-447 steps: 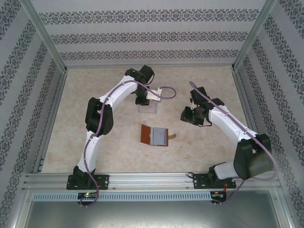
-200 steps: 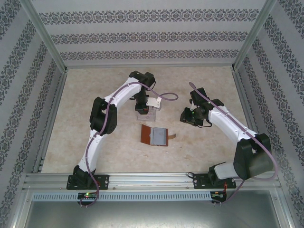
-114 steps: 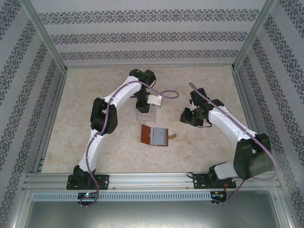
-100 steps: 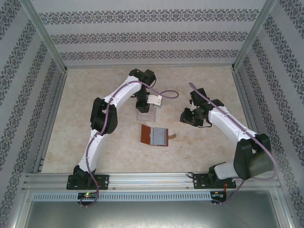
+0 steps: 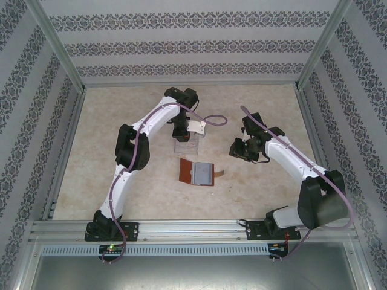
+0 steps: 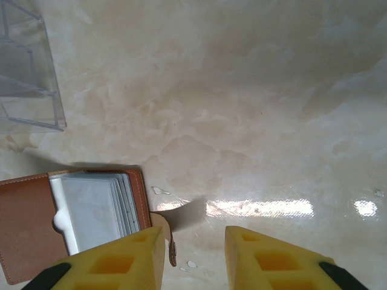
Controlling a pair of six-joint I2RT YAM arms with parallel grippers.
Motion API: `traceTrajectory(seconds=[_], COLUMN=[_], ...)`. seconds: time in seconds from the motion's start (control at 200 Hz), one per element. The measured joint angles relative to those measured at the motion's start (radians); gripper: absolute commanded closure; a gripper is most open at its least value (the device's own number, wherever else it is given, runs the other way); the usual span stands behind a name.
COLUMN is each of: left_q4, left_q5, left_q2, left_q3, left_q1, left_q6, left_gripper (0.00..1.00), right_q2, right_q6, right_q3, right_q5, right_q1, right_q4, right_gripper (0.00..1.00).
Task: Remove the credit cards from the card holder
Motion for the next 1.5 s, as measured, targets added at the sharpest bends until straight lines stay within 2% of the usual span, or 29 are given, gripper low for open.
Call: traceTrajectory(seconds=[0.24, 0.54, 0.909, 1.499], left_q4=[-0.018, -0.091, -0.146, -0.1], left_q5=[0.01, 0.072, 0.076, 0.002], left_q2=[0.012, 0.032, 0.077, 0.078], left_q3=[0.021, 0.056, 0.117, 0.123], left_q1=[0.0, 0.0, 0.0, 0.0], left_q6=[0.004, 0.025, 0.03, 0.025], left_gripper=[1.0, 1.0, 1.0, 0.86], right_q2=[0.0, 0.0, 0.0, 0.0], right_q6=[0.0, 0.0, 0.0, 0.0], right_q3=[0.0, 0.0, -0.003, -0.003], right_q5=[0.0, 0.0, -0.004, -0.004], right_q1=[0.0, 0.0, 0.0, 0.0], right_q4=[0.003, 0.006, 0.006, 0.006], right_gripper=[0.68, 0.68, 0.68, 0.68])
